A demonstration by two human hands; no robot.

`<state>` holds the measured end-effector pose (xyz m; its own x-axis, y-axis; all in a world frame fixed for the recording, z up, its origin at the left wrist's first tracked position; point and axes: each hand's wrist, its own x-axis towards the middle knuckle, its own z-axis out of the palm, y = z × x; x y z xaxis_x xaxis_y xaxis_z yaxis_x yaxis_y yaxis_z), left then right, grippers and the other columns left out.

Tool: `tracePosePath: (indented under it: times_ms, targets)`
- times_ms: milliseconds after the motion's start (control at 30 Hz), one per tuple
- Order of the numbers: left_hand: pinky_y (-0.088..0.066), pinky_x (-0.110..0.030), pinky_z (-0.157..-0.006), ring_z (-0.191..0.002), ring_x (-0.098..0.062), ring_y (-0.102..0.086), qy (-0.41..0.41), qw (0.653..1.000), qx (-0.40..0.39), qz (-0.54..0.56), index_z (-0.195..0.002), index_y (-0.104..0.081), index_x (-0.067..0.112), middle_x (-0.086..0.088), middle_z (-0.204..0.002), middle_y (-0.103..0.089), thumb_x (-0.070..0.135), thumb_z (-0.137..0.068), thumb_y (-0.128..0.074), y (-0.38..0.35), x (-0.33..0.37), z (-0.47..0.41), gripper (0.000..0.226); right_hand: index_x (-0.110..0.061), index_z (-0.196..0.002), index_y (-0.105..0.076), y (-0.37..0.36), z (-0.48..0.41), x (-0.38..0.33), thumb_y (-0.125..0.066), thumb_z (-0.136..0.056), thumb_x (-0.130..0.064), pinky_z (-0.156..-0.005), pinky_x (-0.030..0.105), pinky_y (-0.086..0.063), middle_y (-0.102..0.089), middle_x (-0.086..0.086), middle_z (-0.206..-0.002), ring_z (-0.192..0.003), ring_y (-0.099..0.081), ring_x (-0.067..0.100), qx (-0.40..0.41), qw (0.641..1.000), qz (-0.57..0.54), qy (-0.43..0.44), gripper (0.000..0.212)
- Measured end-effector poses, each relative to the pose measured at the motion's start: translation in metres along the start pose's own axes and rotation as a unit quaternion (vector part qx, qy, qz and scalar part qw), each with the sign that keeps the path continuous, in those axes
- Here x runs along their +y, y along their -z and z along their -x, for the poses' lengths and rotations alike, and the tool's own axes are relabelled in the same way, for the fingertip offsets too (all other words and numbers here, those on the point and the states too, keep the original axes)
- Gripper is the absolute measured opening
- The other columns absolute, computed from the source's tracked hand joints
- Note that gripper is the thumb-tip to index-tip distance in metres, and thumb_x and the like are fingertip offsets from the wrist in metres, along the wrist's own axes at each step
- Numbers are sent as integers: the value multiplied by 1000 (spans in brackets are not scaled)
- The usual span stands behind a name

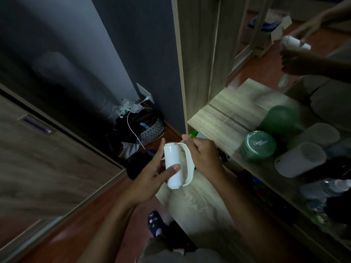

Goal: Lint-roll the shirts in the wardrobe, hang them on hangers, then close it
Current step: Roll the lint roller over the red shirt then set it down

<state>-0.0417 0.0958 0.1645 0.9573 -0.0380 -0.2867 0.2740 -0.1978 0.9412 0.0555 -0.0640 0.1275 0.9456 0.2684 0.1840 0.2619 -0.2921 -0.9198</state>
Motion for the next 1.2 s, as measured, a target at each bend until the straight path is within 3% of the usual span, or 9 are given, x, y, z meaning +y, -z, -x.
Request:
tracePosePath:
  times_ms: [167, 267, 333, 500, 700, 900, 1000, 1100, 1200]
  targets:
    - [-47, -30, -105, -125, -6, -58, -58, 995, 75, 12, -147, -36, 38, 19, -134, -62, 27, -95, -63, 23, 20, 5, 60, -26, -73, -58, 0, -2, -30, -48, -103, -35, -51, 31, -45, -58, 0, -60, -55, -57, 8, -107, 993, -42, 21, 33]
    - [-57, -37, -91, -110, -16, -68, -55, 986, 146, 55, -144, -43, 38, 1, -128, -67, 36, -91, -68, 47, 32, 10, 59, -34, -69, -57, -6, -5, -48, -52, -102, -30, -57, 16, -47, -61, -13, -59, -59, -60, -2, -150, 986, -65, 16, 34]
    - [-58, -31, -76, -100, -16, -72, -55, 981, 171, 71, -145, -42, 33, -4, -121, -70, 34, -92, -67, 63, 39, 18, 59, -33, -66, -57, -17, -7, -58, -49, -100, -45, -58, 26, -50, -61, -7, -59, -58, -61, 2, -160, 986, -45, 27, 37]
    - [-59, -36, -82, -105, -10, -68, -72, 974, 213, -26, -134, -50, 44, 8, -121, -67, 58, -70, -76, 102, 43, 43, 70, -26, -64, -50, -54, -14, -93, -42, -101, -51, -56, 44, -49, -55, 1, -56, -50, -54, 10, -145, 987, -6, 67, 45]
    - [-54, -23, -68, -77, -5, -69, -63, 952, 299, 30, -125, -56, 22, -4, -91, -72, 21, -83, -78, 182, 29, 50, 47, -29, -62, -46, -117, -33, -118, -36, -97, -64, -57, 46, -49, -54, -3, -55, -51, -53, 9, -137, 985, 55, 85, 50]
    - [-45, -16, -49, -53, -7, -61, -29, 923, 381, -32, -106, -64, 6, -7, -72, -67, 20, -92, -69, 307, -16, 39, 20, -25, -66, -50, -213, -73, -135, -31, -96, -70, -61, 47, -52, -56, -2, -57, -56, -59, 16, -143, 985, 82, 52, 57]
    - [-52, -30, -57, -59, -23, -65, 4, 898, 435, -69, -83, -66, 10, -7, -66, -68, 36, -93, -66, 378, -45, 25, 28, -34, -64, -52, -273, -96, -150, -32, -95, -71, -63, 46, -53, -56, -7, -57, -60, -61, 17, -138, 986, 94, 18, 52]
    - [-53, -37, -67, -63, -25, -67, 51, 879, 460, -115, -69, -63, 13, -4, -61, -66, 58, -87, -55, 448, -74, 8, 49, -23, -65, -53, -333, -117, -171, -44, -100, -52, -61, 36, -48, -56, -4, -59, -58, -56, 10, -148, 986, 75, -21, 47]
    - [-48, -32, -65, -75, -28, -69, 118, 863, 459, -175, -68, -65, 14, -5, -69, -69, 45, -90, -60, 503, -91, -6, 38, -8, -80, -63, -381, -135, -188, -45, -102, -44, -54, 20, -40, -65, 6, -70, -61, -59, 7, -177, 980, 79, -42, 46]
